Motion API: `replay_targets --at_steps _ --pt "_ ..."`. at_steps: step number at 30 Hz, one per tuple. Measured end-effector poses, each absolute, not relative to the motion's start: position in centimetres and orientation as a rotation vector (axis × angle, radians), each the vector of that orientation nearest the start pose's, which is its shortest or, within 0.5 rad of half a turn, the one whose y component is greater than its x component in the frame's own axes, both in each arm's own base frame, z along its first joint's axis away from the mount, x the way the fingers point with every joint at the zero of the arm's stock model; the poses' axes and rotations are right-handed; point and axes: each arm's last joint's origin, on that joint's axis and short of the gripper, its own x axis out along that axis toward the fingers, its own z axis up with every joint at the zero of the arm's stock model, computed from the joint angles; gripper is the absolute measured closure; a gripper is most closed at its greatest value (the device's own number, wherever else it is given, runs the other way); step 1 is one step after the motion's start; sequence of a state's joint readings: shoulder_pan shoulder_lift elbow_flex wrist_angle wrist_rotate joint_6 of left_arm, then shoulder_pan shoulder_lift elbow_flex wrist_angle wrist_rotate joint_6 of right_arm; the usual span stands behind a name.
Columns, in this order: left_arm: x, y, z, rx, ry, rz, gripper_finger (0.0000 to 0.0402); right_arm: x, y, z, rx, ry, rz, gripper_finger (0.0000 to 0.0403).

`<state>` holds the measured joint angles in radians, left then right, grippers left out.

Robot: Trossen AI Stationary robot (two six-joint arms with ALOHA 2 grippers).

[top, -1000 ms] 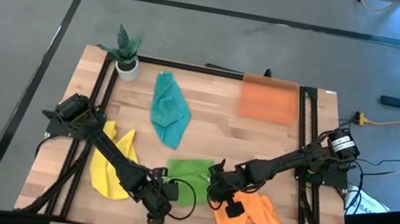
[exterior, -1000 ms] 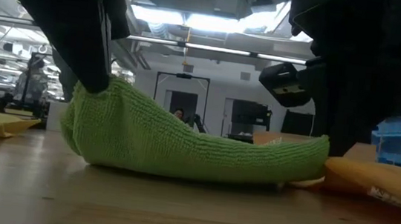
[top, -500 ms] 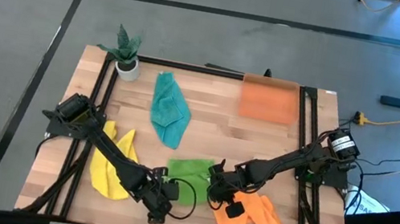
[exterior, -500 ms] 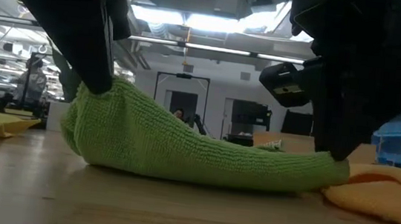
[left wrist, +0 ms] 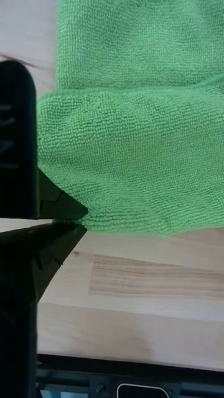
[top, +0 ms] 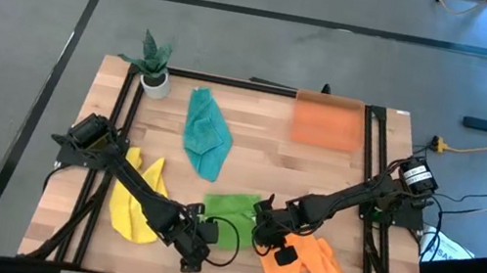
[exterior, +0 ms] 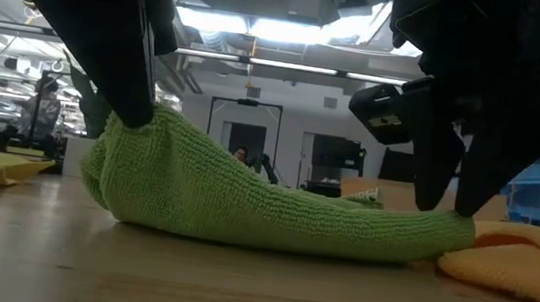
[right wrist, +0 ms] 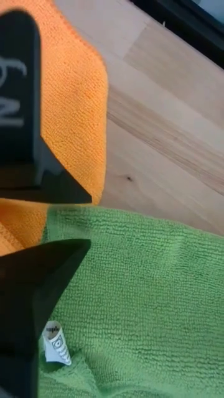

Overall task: Roll microfiber towels into tight, uniform cylinder then place into a basket
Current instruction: Fold the green towel

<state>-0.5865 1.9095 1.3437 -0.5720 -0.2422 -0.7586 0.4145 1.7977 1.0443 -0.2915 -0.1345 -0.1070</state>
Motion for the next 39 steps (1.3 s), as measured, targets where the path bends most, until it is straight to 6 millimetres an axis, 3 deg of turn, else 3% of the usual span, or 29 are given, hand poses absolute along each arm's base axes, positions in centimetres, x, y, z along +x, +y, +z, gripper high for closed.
replay_targets --at_steps 6,14,19,39 --pt "32.8 -20.5 18.5 -0.234 1.077 0.113 0.0401 31.7 14.4 15.4 -0.243 1.014 0.556 0.0266" --pt "33.2 -19.9 18.5 -0.256 1.076 0.138 0.0401 32.0 14.9 13.3 -0.212 1.027 0.622 0.0263" --pt "33.2 -19.9 18.5 -0.265 1.085 0.128 0.0401 32.1 14.9 13.3 -0.219 1.013 0.607 0.0266" --pt "33.1 -20.0 18.5 -0.275 1.091 0.124 0.0401 32.2 14.8 13.4 -0.241 1.006 0.573 0.039"
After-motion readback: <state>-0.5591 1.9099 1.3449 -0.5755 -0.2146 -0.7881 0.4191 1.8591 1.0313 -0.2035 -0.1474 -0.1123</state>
